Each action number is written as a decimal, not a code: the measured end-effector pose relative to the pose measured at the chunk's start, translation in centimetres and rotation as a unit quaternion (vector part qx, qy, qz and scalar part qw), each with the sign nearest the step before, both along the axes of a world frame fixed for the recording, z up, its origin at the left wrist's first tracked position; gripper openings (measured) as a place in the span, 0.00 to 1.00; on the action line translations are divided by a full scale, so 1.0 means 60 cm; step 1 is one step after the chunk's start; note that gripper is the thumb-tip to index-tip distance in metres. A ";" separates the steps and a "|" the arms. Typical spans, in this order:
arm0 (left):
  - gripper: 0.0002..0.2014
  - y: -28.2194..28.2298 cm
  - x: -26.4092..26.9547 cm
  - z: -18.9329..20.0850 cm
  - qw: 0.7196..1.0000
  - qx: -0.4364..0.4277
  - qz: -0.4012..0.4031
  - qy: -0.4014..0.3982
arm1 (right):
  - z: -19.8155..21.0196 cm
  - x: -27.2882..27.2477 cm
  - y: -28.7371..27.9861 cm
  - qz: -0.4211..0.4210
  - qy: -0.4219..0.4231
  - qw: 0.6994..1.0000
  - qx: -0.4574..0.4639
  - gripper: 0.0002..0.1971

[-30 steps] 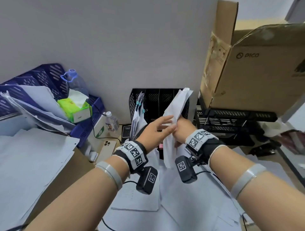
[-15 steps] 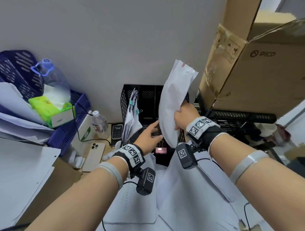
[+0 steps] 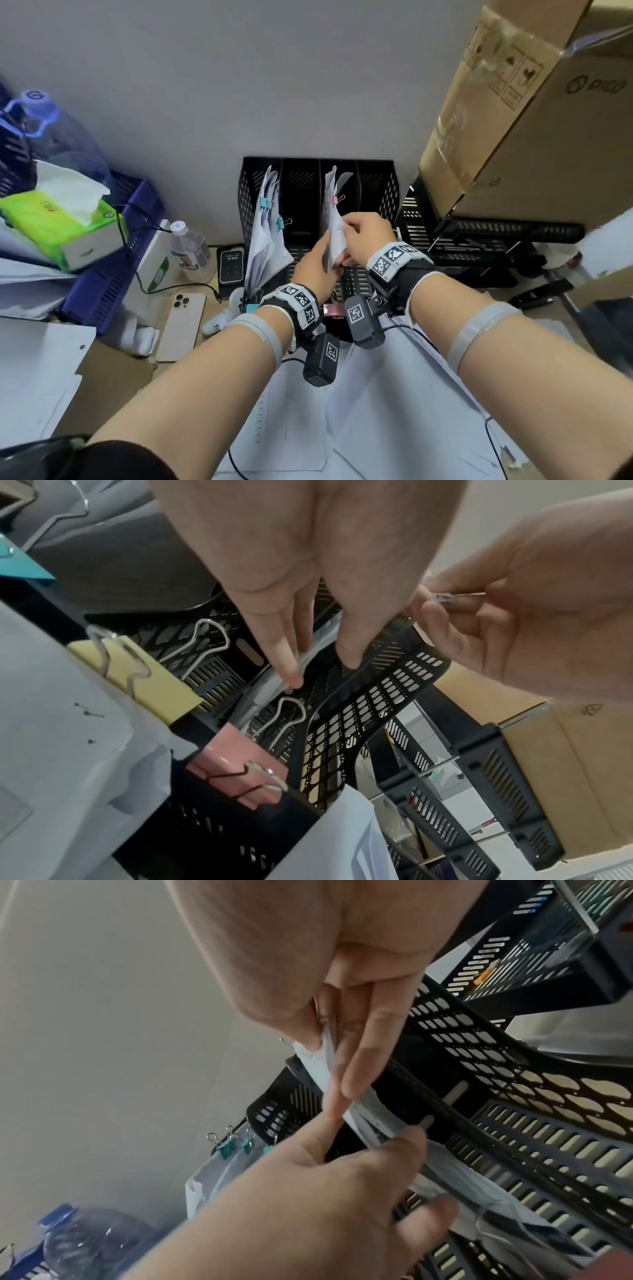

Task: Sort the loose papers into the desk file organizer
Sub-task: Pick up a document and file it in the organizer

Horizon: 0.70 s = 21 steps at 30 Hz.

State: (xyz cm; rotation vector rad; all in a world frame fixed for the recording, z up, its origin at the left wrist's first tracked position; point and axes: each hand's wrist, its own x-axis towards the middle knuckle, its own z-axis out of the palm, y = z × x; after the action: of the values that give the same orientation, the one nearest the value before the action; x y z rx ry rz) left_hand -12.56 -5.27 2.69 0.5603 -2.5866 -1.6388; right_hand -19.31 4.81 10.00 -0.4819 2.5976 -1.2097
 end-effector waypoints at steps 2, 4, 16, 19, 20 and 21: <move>0.37 -0.004 -0.003 -0.005 1.000 -0.028 0.007 0.000 | -0.007 0.003 0.004 -0.004 0.007 1.000 -0.008 0.12; 0.32 -0.004 -0.006 -0.013 0.999 -0.047 0.013 0.019 | -0.017 0.004 0.015 -0.015 -0.003 1.000 -0.016 0.09; 0.13 0.163 0.016 -0.019 0.989 0.132 -0.061 -0.030 | -0.180 0.055 0.276 -0.130 -0.042 0.979 0.154 0.11; 0.12 0.224 0.023 -0.053 0.966 0.169 -0.097 -0.168 | -0.229 0.081 0.360 -0.107 -0.075 0.950 0.285 0.30; 0.13 0.241 0.025 -0.068 0.960 0.172 -0.098 -0.200 | -0.243 0.090 0.382 -0.091 -0.093 0.939 0.319 0.33; 0.14 0.260 0.026 -0.086 0.954 0.177 -0.093 -0.223 | -0.257 0.097 0.405 -0.076 -0.104 0.929 0.347 0.32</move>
State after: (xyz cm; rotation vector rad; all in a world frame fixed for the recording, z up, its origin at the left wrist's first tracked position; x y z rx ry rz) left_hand -10.98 10.35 -2.45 0.8087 -2.7167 -2.3030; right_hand -13.51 29.09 -5.44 -0.0042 2.6684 -0.2820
